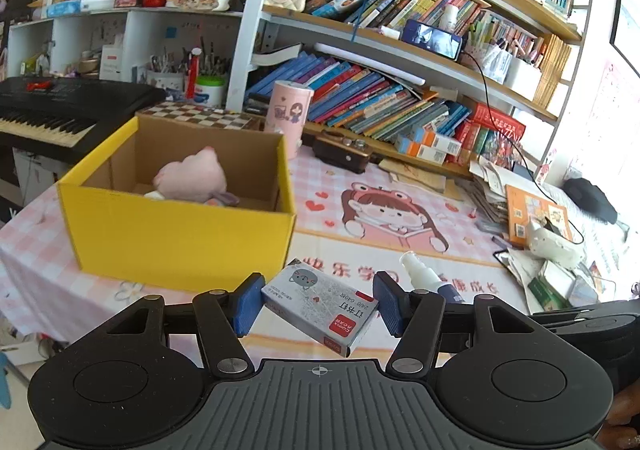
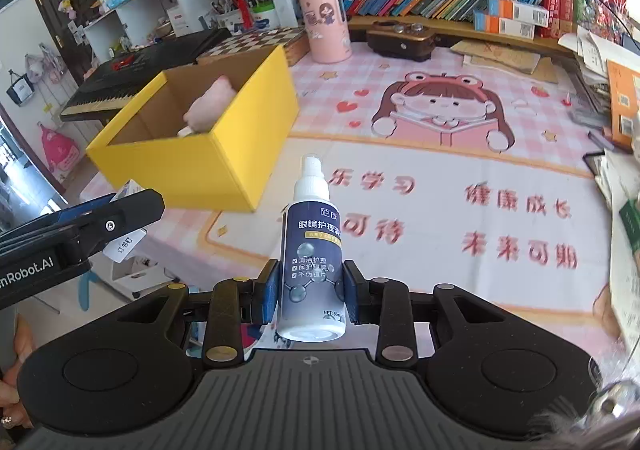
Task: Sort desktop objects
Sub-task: 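Carry the spray bottle in the right gripper and the small box in the left to the yellow box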
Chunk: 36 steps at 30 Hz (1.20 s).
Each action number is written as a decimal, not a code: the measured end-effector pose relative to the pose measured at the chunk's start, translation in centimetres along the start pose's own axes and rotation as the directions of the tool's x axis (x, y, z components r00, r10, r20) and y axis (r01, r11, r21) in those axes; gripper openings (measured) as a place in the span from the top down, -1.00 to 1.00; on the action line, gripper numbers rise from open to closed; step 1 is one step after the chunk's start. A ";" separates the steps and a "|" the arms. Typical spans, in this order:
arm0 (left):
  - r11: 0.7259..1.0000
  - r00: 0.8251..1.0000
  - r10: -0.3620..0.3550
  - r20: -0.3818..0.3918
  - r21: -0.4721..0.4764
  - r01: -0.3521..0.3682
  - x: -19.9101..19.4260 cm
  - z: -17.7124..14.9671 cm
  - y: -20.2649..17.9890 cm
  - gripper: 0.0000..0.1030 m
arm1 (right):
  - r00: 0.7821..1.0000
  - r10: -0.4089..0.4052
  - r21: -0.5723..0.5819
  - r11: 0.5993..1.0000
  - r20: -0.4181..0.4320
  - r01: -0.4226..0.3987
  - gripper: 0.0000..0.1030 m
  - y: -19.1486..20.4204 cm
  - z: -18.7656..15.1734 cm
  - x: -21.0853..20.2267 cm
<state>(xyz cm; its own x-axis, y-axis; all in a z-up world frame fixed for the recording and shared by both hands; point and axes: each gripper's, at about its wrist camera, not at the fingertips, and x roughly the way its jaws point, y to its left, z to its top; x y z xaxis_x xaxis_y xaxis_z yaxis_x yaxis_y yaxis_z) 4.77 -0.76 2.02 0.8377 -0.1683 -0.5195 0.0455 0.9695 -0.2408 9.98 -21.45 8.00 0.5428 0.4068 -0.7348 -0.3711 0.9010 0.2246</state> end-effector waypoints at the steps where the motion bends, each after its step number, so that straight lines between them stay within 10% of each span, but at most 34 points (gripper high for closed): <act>1: 1.000 1.000 -0.002 -0.001 0.001 0.002 -0.4 -0.2 0.3 -0.14 | 1.000 -0.001 0.003 1.000 0.000 0.001 0.41 0.4 -0.3 -0.1; 36: 0.998 0.999 0.029 0.026 -0.051 -0.028 -8.3 -3.4 7.1 -0.14 | 0.998 0.053 -0.066 0.996 -0.037 -0.055 0.41 10.5 -5.2 -1.0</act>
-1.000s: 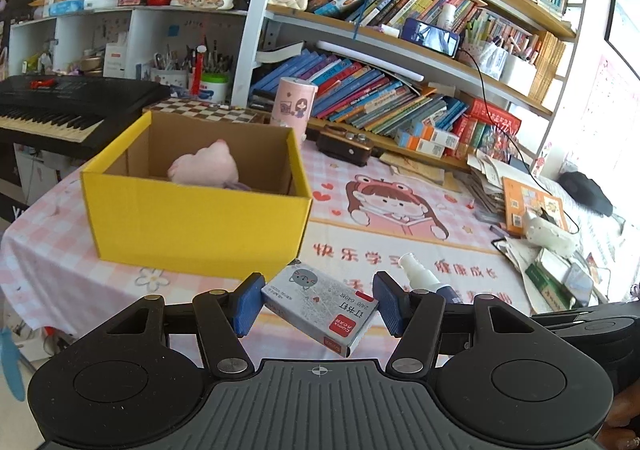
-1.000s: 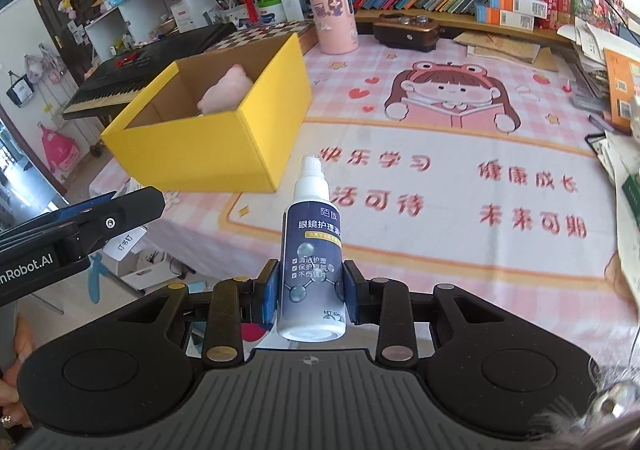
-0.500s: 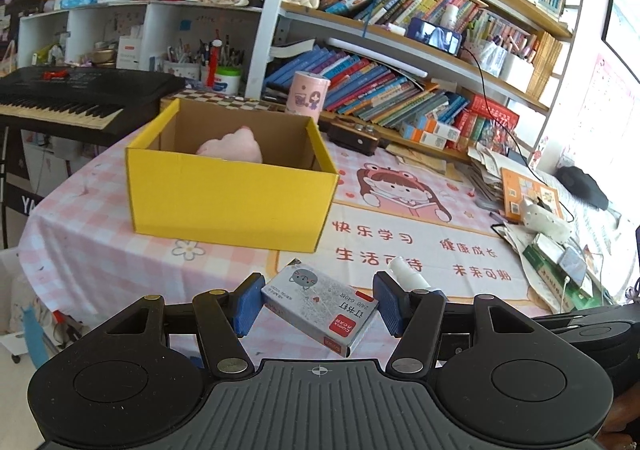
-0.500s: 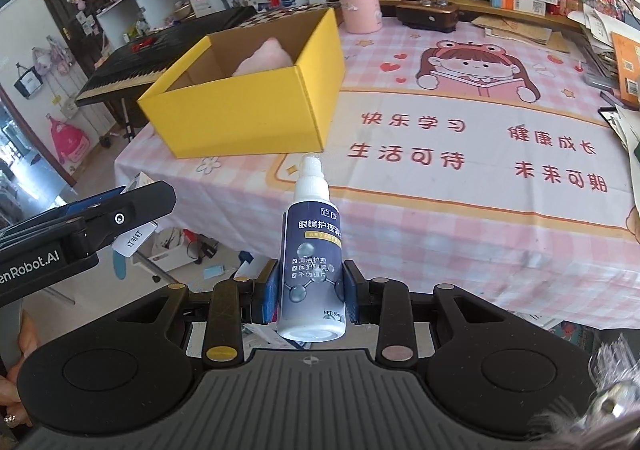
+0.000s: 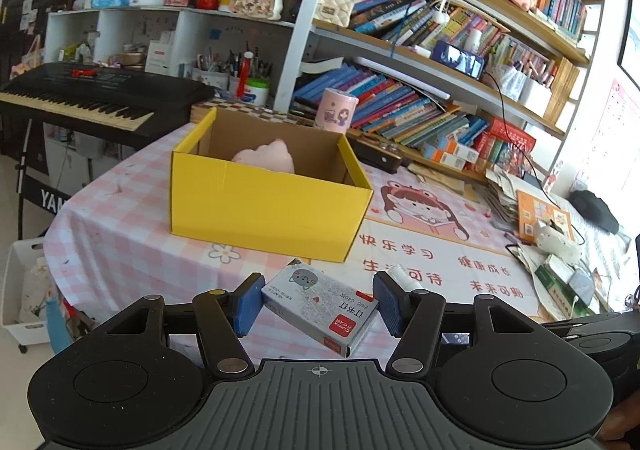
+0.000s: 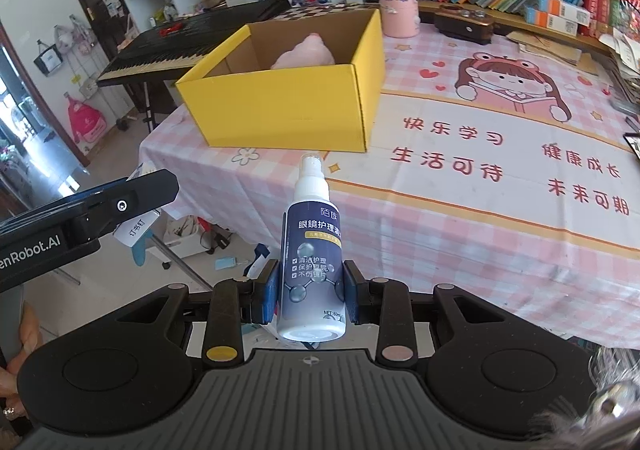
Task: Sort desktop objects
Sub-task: 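Carry the spray bottle in the right gripper and the small box in the left to the yellow box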
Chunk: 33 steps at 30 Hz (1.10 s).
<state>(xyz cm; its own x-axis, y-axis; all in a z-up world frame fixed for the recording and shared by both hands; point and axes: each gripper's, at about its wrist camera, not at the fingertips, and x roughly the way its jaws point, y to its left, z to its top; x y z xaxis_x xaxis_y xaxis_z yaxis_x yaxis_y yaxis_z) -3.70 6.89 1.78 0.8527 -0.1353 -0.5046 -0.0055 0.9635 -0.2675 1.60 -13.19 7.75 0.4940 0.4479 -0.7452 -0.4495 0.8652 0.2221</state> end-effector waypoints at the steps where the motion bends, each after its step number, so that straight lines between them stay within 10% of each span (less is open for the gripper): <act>1: 1.000 1.000 0.001 0.001 -0.002 -0.001 0.0 0.0 0.1 -0.14 | 1.000 0.001 -0.003 1.000 0.000 -0.001 0.41 0.1 0.1 0.0; 33: 0.999 1.000 0.018 0.013 -0.030 -0.018 -0.2 0.3 2.0 -0.14 | 1.000 0.019 -0.040 0.999 -0.012 -0.019 0.41 2.1 1.3 1.4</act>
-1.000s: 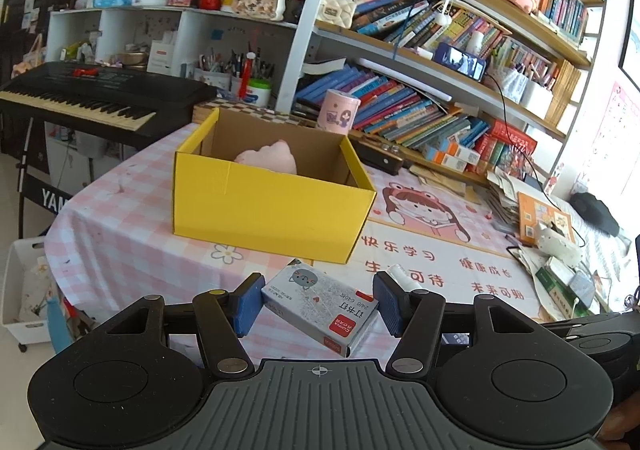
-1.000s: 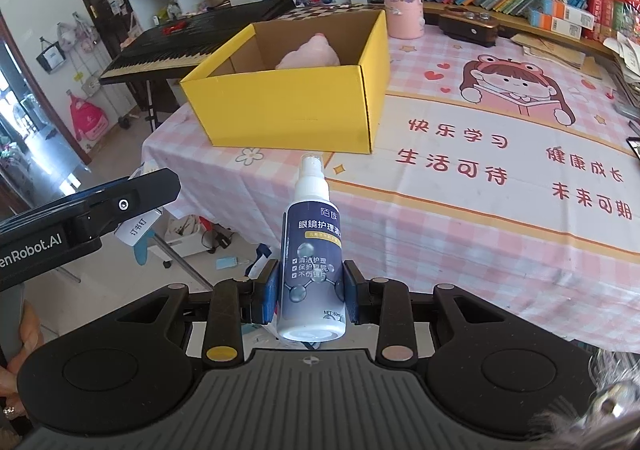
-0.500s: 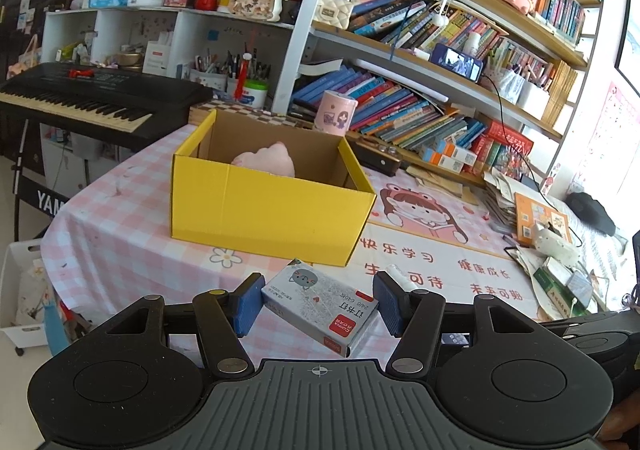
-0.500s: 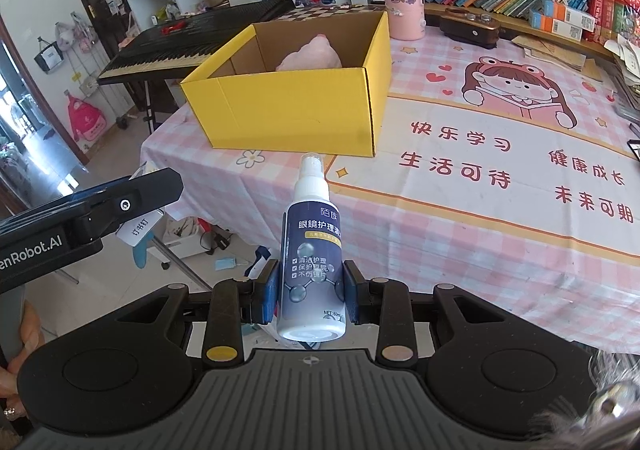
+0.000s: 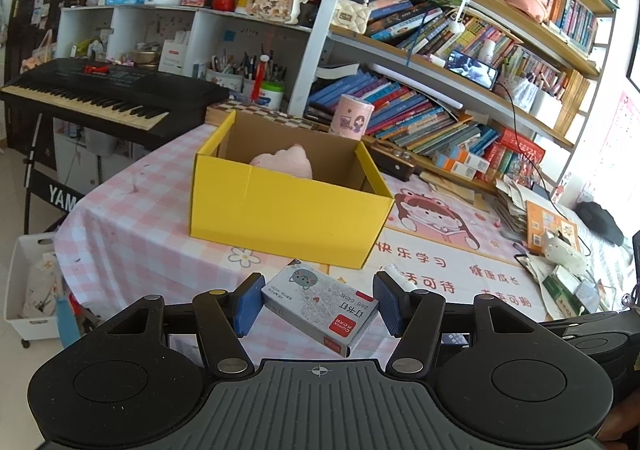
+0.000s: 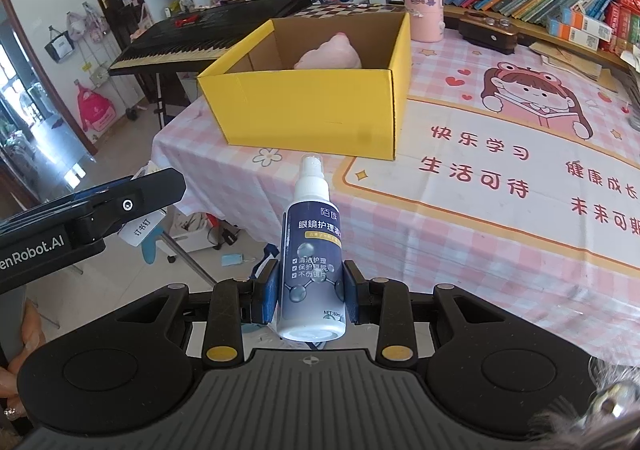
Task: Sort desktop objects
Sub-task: 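Carry the spray bottle in the right gripper and the small box in the left to the yellow box, then lower both tools into the yellow box and open both grippers to drop bottle and box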
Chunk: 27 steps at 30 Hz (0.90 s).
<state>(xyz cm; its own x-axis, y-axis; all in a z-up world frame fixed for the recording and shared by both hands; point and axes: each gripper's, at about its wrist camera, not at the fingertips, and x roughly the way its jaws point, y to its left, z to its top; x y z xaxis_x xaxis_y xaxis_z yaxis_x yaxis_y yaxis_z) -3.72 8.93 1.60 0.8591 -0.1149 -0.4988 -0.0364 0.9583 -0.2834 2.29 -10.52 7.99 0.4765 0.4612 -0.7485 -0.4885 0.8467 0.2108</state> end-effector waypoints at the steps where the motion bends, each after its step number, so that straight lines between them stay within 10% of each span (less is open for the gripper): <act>1: 1.000 1.000 0.003 0.001 -0.003 -0.003 0.0 0.0 0.1 -0.14 | 1.000 0.002 0.000 1.000 -0.001 -0.002 0.41 0.0 0.1 0.1; 27: 0.999 0.985 0.047 0.166 0.015 -0.050 4.8 9.1 -0.6 -0.14 | 0.983 0.095 -0.043 0.995 0.154 -0.090 0.41 -2.5 12.0 2.0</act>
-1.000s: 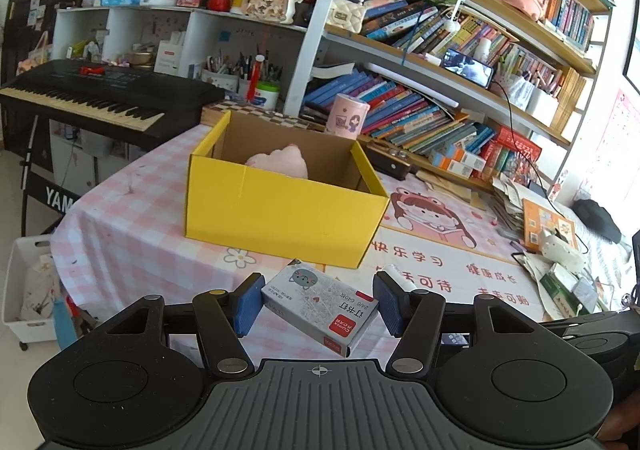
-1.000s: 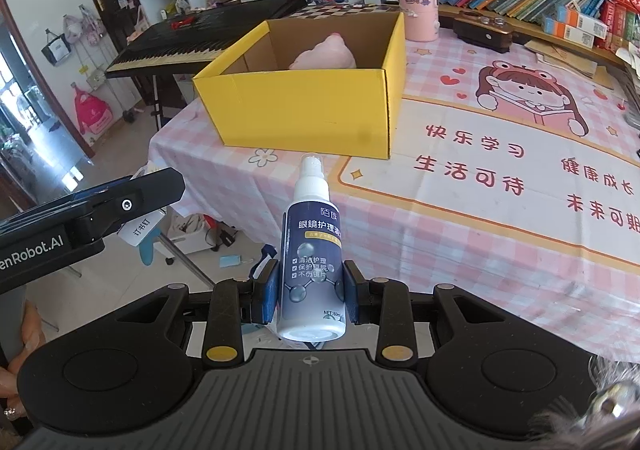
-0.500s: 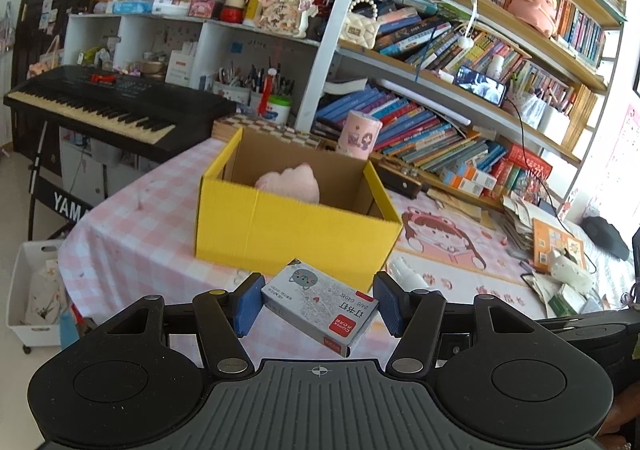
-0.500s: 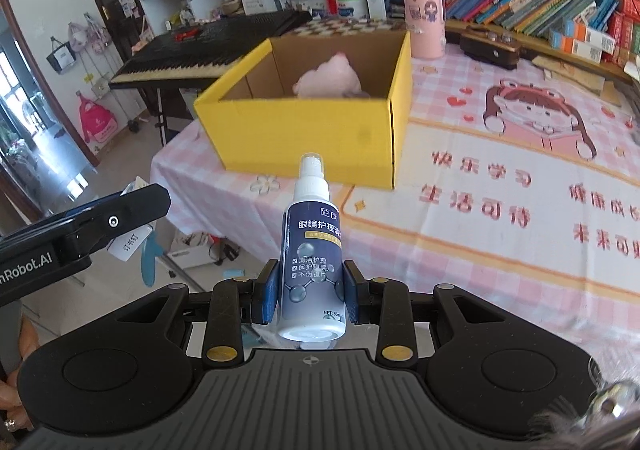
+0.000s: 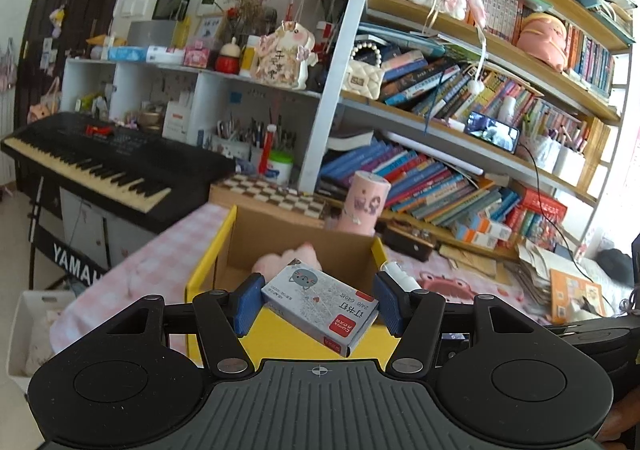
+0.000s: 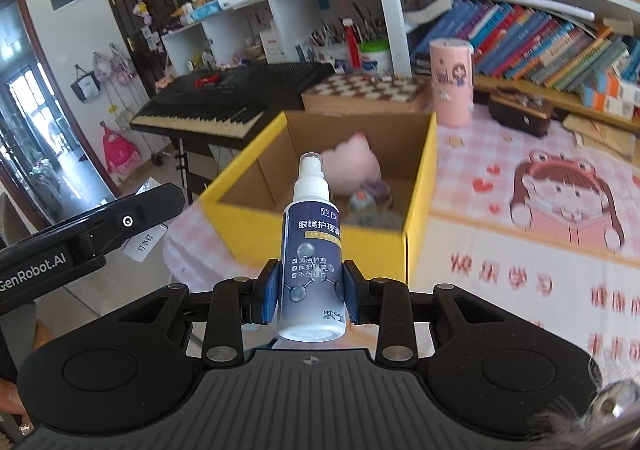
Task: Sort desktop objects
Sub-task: 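Lower both tools into the yellow box and open both grippers to drop bottle and box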
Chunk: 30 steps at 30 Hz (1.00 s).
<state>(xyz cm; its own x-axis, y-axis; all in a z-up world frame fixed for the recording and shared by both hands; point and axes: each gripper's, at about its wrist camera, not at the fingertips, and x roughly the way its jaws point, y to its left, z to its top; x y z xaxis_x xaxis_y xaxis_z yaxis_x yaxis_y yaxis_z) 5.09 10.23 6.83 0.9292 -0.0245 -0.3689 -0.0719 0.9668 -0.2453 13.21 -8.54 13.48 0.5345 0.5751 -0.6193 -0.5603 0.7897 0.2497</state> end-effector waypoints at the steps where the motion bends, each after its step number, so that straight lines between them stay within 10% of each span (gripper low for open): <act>1: 1.000 1.000 0.004 0.005 0.003 -0.005 0.5 0.3 -0.1 -0.14 | 1.000 0.004 -0.004 1.000 0.004 -0.004 0.41 -0.2 0.5 0.3; 12: 0.995 0.995 0.101 0.017 -0.006 -0.101 7.6 2.9 0.2 -0.14 | 1.000 0.020 -0.086 0.996 -0.003 -0.020 0.41 -3.5 5.8 6.8; 30: 0.976 0.949 0.216 -0.229 0.047 -0.210 19.8 0.6 1.1 -0.14 | 0.986 -0.055 -0.421 0.907 -0.160 -0.018 0.41 -5.0 6.6 18.6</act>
<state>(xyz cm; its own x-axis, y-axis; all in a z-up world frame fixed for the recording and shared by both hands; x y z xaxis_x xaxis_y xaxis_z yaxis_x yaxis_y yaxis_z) 23.63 10.92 -0.21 0.7835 0.1269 -0.6082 -0.2489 0.9611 -0.1201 30.16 -0.44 5.67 0.4564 0.4890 -0.7434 -0.7840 0.6160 -0.0761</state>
